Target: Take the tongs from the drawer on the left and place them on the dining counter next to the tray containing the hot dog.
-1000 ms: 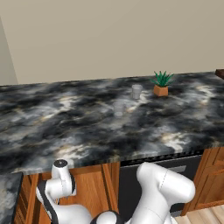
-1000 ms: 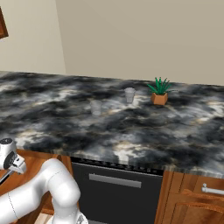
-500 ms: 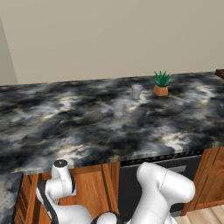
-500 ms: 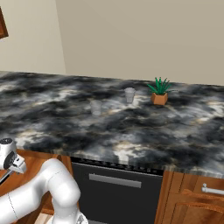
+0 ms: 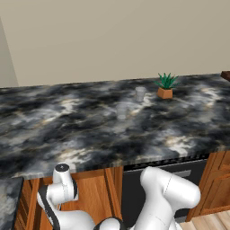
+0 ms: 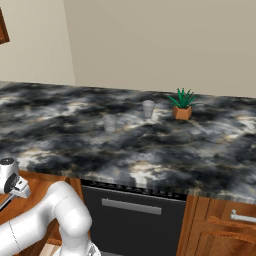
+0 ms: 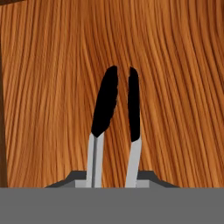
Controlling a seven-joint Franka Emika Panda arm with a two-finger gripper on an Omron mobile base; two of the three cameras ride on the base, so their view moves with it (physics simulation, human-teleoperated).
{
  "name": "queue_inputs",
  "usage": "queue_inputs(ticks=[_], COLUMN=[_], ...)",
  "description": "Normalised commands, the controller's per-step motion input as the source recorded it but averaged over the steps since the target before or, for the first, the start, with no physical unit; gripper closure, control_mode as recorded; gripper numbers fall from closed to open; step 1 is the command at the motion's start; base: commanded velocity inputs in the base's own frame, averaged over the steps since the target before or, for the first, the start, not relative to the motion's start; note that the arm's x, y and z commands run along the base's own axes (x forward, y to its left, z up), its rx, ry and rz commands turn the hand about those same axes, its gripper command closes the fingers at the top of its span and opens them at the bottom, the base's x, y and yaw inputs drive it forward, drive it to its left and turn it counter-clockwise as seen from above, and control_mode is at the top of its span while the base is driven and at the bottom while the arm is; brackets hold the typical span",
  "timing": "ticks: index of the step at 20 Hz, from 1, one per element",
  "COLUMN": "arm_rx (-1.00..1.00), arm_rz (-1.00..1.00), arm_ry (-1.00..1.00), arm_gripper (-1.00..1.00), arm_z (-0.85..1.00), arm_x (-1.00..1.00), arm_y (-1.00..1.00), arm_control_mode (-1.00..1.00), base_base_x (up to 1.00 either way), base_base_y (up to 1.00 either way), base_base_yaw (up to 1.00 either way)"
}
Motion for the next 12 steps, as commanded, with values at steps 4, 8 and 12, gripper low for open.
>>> queue_inputs(ticks=[4, 8, 12], arm_rx=[0.0, 0.04, 0.05], arm_rz=[0.0, 0.02, 0.06], arm_ry=[0.0, -0.05, 0.0], arm_gripper=[1.0, 1.0, 1.0], arm_z=[0.0, 0.24, 0.62], arm_x=[0.0, -0.26, -0.53], arm_y=[0.0, 0.0, -0.1], arm_control_mode=[-1.0, -1.0, -1.0], base_base_x=[0.0, 0.0, 0.0], base_base_y=[0.0, 0.0, 0.0], base_base_yaw=[0.0, 0.0, 0.0])
